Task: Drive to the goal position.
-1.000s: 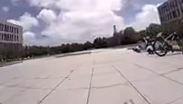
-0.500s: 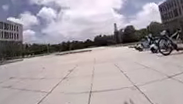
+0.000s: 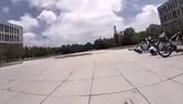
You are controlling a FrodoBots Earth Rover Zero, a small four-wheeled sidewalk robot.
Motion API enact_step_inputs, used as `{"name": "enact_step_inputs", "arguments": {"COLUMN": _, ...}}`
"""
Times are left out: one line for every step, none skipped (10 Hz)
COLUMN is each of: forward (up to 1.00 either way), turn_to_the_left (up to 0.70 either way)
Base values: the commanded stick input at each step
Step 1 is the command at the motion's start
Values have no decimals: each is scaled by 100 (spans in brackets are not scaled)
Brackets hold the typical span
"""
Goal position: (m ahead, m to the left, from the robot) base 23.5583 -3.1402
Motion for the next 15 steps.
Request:
{"name": "enact_step_inputs", "arguments": {"forward": 50, "turn_to_the_left": 0}}
{"name": "enact_step_inputs", "arguments": {"forward": 50, "turn_to_the_left": 0}}
{"name": "enact_step_inputs", "arguments": {"forward": 50, "turn_to_the_left": 0}}
{"name": "enact_step_inputs", "arguments": {"forward": 50, "turn_to_the_left": 0}}
{"name": "enact_step_inputs", "arguments": {"forward": 50, "turn_to_the_left": 0}}
{"name": "enact_step_inputs", "arguments": {"forward": 50, "turn_to_the_left": 0}}
{"name": "enact_step_inputs", "arguments": {"forward": 50, "turn_to_the_left": 0}}
{"name": "enact_step_inputs", "arguments": {"forward": 50, "turn_to_the_left": 0}}
{"name": "enact_step_inputs", "arguments": {"forward": 50, "turn_to_the_left": 0}}
{"name": "enact_step_inputs", "arguments": {"forward": 50, "turn_to_the_left": 0}}
{"name": "enact_step_inputs", "arguments": {"forward": 50, "turn_to_the_left": 0}}
{"name": "enact_step_inputs", "arguments": {"forward": 50, "turn_to_the_left": 0}}
{"name": "enact_step_inputs", "arguments": {"forward": 50, "turn_to_the_left": 0}}
{"name": "enact_step_inputs", "arguments": {"forward": 50, "turn_to_the_left": 0}}
{"name": "enact_step_inputs", "arguments": {"forward": 50, "turn_to_the_left": -8}}
